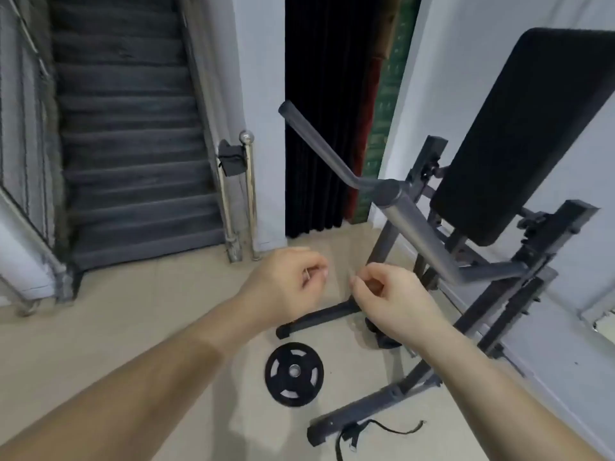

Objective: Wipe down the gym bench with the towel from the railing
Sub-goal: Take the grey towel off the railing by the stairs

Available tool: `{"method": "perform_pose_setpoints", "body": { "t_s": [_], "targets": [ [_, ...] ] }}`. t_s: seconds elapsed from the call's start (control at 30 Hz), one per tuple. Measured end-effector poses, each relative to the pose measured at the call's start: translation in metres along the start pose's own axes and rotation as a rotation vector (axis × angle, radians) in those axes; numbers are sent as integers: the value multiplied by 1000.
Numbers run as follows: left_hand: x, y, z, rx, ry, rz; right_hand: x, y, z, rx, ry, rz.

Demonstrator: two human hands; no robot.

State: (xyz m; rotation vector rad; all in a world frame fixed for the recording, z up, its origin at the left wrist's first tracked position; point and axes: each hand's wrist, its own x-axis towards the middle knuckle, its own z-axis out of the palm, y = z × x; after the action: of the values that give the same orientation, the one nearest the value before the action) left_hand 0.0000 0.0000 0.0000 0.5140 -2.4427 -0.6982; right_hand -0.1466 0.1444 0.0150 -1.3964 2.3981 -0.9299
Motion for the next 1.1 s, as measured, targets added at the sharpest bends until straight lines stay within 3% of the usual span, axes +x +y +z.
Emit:
{"method": "perform_pose_setpoints", "body": {
  "t_s": [0.23,0.4,0.57,0.7,0.8,1.1],
  "targets": [
    [-46,-182,-82,-44,-28,-308,98,-101,163,272,-189,118],
    [-33,-280,-137,-118,-14,-345,179,-160,231,398,-242,196],
    [30,-362,-147,-223,81,-486,284,-177,270,444,-254,270],
    [99,-437,-142,-345,191,-625,391,-171,303,666,-205,493],
    [161,-495,-146,-400,250,-693,478,-164,333,697,-193,546],
    [312,-663,-190,-361,154,-745,714,-188,415,837,-167,674]
  ]
}}
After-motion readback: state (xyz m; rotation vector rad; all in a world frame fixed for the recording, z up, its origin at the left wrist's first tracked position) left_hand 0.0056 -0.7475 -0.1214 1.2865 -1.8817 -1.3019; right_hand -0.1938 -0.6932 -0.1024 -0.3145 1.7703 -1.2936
